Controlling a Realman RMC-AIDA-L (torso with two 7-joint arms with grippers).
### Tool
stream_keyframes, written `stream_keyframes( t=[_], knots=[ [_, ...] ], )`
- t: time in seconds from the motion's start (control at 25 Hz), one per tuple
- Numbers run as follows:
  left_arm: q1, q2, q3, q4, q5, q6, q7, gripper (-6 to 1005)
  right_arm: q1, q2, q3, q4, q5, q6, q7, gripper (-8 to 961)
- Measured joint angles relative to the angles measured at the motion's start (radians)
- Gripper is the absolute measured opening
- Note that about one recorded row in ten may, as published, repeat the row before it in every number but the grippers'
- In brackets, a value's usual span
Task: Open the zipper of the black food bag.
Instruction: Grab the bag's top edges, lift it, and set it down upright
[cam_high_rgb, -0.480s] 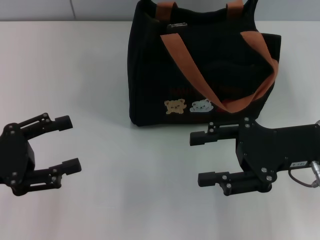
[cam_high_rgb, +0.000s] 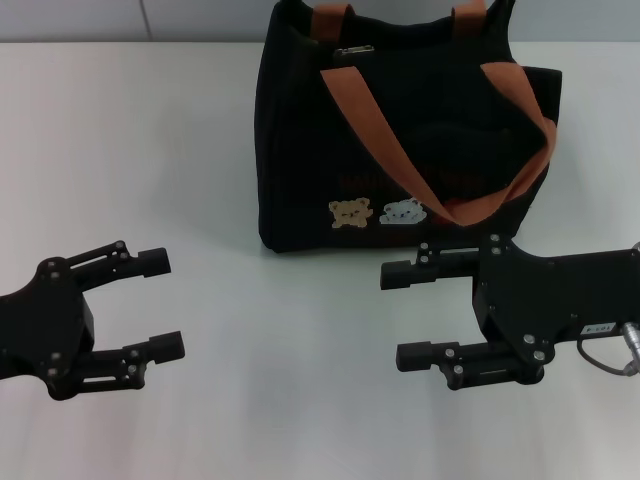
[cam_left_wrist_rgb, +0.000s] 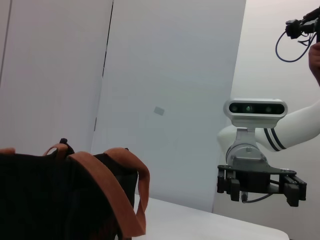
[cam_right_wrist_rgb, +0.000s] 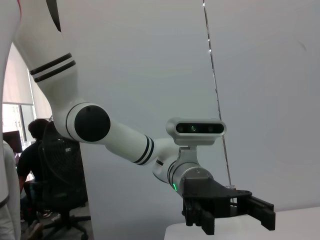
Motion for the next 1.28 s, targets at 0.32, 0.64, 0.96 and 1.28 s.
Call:
stream_keyframes(
  t=[0.32, 0.64, 0.96, 1.28],
  knots=[
    [-0.003, -0.038, -0.079, -0.006, -0.002, -0.055, 0.009, 852, -0.020, 0.003, 0.057, 0.001, 0.001, 0.021, -0.008, 671],
    [-0.127, -0.101, -0.175, -0.175, -0.016, -0.278, 0.106, 835, -0.095, 0.003, 0.267, 0.004, 0.001, 0.105, -0.009, 671],
    [-0.286, -0.111, -0.204, -0.371, -0.055, -0.540, 0.234, 818, -0.157, 0.001, 0.563, 0.090, 0.002, 0.127, -0.075, 671],
    [-0.330, -0.112, -0.210, -0.433, -0.077, -0.593, 0.339, 743, -0.172, 0.004, 0.580, 0.096, 0.002, 0.132, -0.083, 671]
  ],
)
